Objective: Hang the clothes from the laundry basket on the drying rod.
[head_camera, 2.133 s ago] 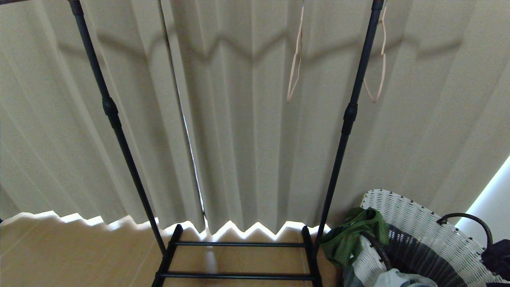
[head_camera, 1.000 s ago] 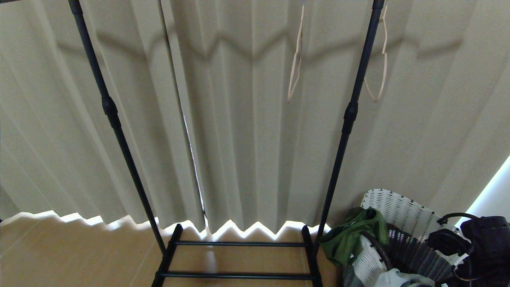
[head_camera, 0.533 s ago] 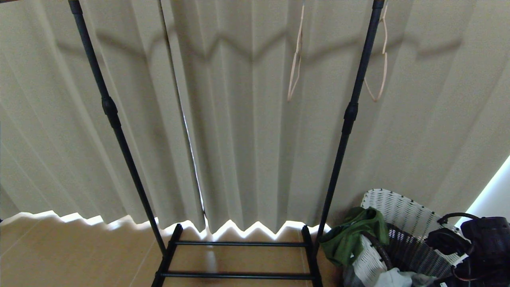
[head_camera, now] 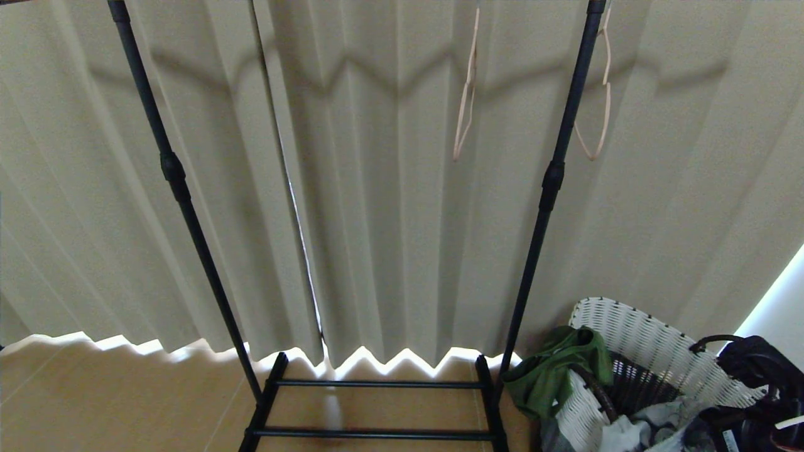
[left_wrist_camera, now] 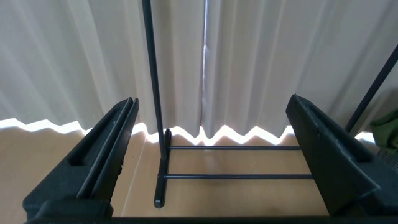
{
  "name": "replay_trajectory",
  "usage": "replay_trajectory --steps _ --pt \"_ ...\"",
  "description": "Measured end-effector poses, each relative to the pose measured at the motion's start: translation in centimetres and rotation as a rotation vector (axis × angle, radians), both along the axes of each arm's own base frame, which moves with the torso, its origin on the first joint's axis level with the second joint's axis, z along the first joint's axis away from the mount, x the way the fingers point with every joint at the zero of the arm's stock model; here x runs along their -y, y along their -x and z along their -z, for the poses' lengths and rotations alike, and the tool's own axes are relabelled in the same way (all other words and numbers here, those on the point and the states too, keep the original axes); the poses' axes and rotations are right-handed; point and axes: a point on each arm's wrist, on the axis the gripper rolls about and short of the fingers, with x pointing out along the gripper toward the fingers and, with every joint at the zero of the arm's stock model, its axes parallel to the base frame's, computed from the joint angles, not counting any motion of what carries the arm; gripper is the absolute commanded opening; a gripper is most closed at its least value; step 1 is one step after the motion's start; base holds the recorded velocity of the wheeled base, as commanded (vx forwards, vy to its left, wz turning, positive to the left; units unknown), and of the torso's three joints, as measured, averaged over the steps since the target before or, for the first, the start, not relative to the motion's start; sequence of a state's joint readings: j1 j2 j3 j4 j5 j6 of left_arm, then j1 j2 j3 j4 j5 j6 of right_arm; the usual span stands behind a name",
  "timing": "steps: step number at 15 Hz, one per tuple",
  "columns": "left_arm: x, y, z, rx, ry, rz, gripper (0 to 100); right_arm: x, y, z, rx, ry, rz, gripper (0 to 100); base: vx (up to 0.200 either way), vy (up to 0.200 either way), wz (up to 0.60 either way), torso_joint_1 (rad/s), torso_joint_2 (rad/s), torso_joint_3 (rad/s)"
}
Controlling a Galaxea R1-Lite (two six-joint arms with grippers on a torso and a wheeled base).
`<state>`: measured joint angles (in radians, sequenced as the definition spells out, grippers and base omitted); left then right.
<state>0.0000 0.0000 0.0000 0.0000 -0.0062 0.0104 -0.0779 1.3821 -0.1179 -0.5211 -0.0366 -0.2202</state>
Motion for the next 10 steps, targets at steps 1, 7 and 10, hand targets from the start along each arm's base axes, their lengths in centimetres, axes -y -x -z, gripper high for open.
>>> replay_trajectory --steps 1,7,10 --pt "0.0 0.0 0.0 0.000 0.001 -0.001 100 -0.2 0.6 -1.1 0.083 -0.023 -0.035 0 0.000 0.000 0.00 0.000 0.00 0.000" --pt "0.0 0.0 0.0 -0.001 -0.001 0.001 100 -0.6 3.6 -5.3 0.408 -0.039 -0.129 0 0.000 0.000 0.00 0.000 0.00 0.000" --pt "0.0 0.0 0.0 0.000 -0.002 0.001 100 -0.6 4.2 -5.9 0.457 -0.004 -0.144 0 0.000 0.000 0.00 0.000 0.00 0.000"
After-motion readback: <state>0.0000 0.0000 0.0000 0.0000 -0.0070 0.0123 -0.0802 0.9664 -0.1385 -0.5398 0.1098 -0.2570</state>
